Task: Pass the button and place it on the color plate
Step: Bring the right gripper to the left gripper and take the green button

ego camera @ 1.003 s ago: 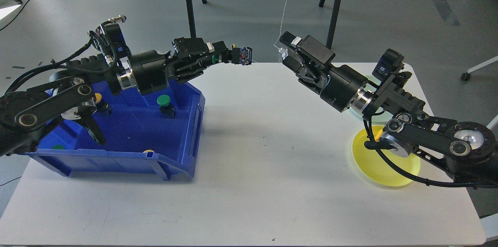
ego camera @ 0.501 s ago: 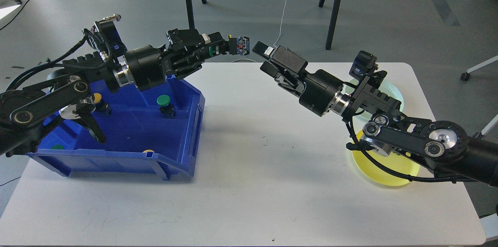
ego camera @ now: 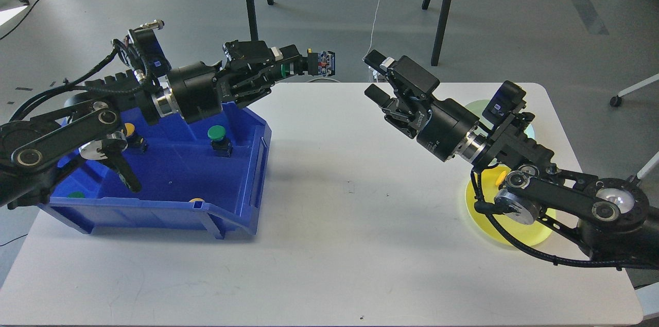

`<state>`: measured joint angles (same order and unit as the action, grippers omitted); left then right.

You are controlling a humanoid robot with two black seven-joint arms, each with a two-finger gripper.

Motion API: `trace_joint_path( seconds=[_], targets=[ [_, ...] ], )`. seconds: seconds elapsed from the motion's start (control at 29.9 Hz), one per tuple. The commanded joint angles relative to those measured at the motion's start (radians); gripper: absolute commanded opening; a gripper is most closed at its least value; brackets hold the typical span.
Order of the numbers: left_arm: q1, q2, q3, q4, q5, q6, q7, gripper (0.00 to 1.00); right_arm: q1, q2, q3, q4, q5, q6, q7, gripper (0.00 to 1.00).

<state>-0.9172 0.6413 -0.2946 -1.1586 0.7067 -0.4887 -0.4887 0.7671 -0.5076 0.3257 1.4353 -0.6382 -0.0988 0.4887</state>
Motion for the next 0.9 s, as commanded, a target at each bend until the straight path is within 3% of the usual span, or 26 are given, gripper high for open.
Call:
trace_joint_path(
  seconds=[0.0, 0.43, 0.87],
  targets=[
    [0.000, -0.014, -0.001, -0.001, -0.003, 0.000, 0.000, 0.18, -0.072, 0.004, 0.070, 0.019, 0.008, 0.014, 0.000, 0.93],
    [0.028, -0.054, -0.003, -0.007, -0.098, 0.000, 0.000, 0.18, -0.127, 0.159, 0.134, -0.009, -0.005, 0.011, 0.000, 0.93],
    [0.031, -0.057, -0.003, -0.007, -0.128, 0.000, 0.000, 0.19, -0.137, 0.230, 0.176, -0.053, -0.006, 0.005, 0.000, 0.92]
  ],
)
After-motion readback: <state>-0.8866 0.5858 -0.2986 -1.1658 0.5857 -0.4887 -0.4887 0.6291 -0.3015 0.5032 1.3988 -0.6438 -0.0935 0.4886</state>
